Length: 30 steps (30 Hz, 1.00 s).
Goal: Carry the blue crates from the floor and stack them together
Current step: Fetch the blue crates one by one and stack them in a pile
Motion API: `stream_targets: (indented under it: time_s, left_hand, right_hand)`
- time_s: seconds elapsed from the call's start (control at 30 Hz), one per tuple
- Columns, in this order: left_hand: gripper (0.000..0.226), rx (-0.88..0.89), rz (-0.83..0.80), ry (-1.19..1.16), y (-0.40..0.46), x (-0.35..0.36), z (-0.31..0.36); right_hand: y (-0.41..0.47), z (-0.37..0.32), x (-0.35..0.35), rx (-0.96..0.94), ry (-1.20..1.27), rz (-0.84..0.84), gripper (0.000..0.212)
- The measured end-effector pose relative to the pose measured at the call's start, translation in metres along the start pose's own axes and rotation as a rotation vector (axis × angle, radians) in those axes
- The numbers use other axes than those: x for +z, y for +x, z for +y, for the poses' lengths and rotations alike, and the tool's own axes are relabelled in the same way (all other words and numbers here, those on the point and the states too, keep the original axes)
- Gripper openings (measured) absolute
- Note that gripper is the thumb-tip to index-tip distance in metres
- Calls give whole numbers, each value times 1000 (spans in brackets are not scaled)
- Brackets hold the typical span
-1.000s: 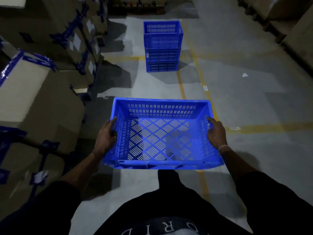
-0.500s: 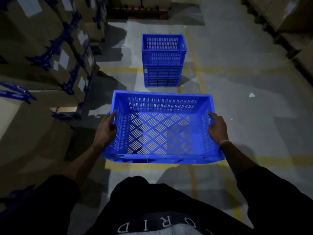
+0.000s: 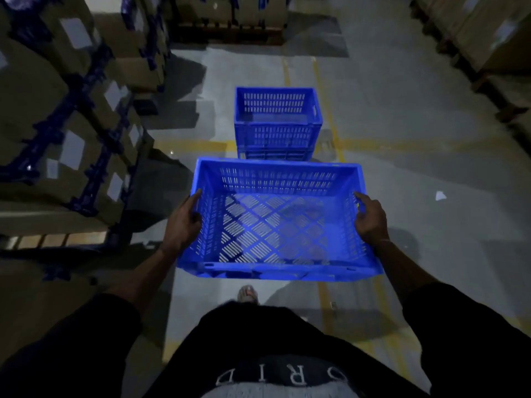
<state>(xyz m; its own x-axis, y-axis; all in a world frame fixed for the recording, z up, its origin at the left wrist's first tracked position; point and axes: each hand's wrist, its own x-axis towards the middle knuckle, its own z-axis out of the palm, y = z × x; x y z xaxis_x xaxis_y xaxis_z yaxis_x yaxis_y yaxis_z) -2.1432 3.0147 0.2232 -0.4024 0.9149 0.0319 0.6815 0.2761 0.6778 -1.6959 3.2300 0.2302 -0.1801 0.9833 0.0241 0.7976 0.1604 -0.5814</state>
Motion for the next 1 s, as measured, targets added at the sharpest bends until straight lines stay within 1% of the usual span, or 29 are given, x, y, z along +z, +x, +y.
stream_targets:
  time_s: [0.03,0.27,0.37,0.5,0.6,0.77,0.87,1.0]
  left_hand:
    - [70,24,-7,15,25,-4,0]
    - [71,30,3,47,185,-14,9]
    - [71,11,6,57,247,-5,9]
    - [69,-26,25,44,329,13,14]
    - [68,-38,19,62,389,25,20]
    - [69,-41,7,86,487,33,27]
    - [70,-57,1,83,535,42,32]
    - [70,-67,-30,81,598,52,22]
  right_hand:
    - [23,-6,2,-17,7,6,57]
    - [165,-36,21,-30,0,54,54]
    - [231,-40,32,-11,13,42,54]
    - [325,-36,49,-63,15,23,54]
    - [395,-40,55,-54,40,-9,53]
    - [499,-52,55,-94,53,-22,56]
    - [556,-56,61,-78,39,-45,60]
    - [619,-61,74,-75,42,-40,66]
